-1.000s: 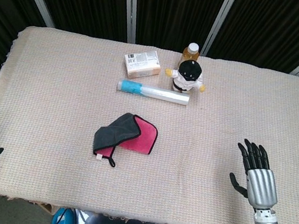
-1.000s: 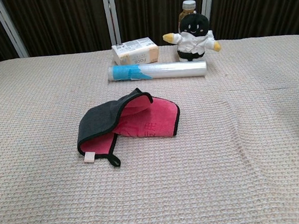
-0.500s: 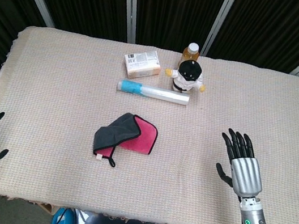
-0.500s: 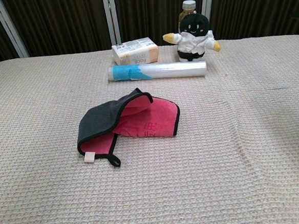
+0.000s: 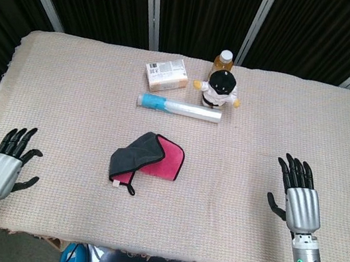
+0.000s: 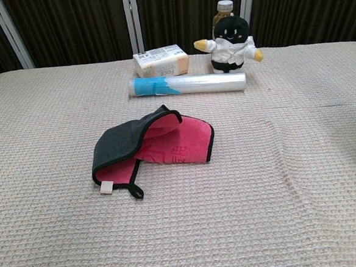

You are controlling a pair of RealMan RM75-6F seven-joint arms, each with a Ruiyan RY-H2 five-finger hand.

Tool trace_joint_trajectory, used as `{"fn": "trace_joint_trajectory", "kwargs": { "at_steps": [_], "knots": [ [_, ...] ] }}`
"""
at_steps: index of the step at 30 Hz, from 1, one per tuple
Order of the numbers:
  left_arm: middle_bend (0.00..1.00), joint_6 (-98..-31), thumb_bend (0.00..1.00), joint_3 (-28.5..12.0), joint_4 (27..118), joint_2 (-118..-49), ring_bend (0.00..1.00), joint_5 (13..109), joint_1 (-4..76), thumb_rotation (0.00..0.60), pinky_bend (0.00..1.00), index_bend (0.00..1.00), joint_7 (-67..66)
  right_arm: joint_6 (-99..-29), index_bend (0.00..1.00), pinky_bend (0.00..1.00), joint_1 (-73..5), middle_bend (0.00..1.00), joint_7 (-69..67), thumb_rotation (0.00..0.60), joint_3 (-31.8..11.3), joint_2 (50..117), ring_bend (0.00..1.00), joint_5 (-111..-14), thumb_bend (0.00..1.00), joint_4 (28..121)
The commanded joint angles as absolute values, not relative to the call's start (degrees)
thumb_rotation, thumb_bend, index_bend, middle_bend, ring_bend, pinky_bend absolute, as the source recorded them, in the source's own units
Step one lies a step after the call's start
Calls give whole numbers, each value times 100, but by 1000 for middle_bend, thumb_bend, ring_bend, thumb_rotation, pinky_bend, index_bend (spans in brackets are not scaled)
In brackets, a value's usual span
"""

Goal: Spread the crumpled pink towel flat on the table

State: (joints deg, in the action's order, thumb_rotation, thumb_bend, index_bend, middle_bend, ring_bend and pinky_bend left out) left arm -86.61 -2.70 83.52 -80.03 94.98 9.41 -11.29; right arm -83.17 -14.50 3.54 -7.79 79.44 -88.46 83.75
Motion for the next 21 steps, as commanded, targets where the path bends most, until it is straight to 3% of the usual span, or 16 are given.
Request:
{"fn": "trace_joint_trajectory", "kwargs": {
  "at_steps": [1,11,21],
  "knots": [
    [22,-8254,186,-369,8702,-8171,0,9787,1375,600,0,399,-1545,-8318,85,11,-1453,13,334,600,-765,7956,0,-8855,329,8363],
    [22,-7034,215,-418,8912,-8823,0,9696,2182,600,0,403,-2284,-8396,85,11,-1434,13,239,600,-751,7968,0,-8857,329,8348],
    [39,-6513,235,-389,8601,-9577,0,9522,2584,600,0,459,-2900,-8437,85,11,-1421,13,112,600,-744,7925,0,-8851,329,8403]
  ]
}}
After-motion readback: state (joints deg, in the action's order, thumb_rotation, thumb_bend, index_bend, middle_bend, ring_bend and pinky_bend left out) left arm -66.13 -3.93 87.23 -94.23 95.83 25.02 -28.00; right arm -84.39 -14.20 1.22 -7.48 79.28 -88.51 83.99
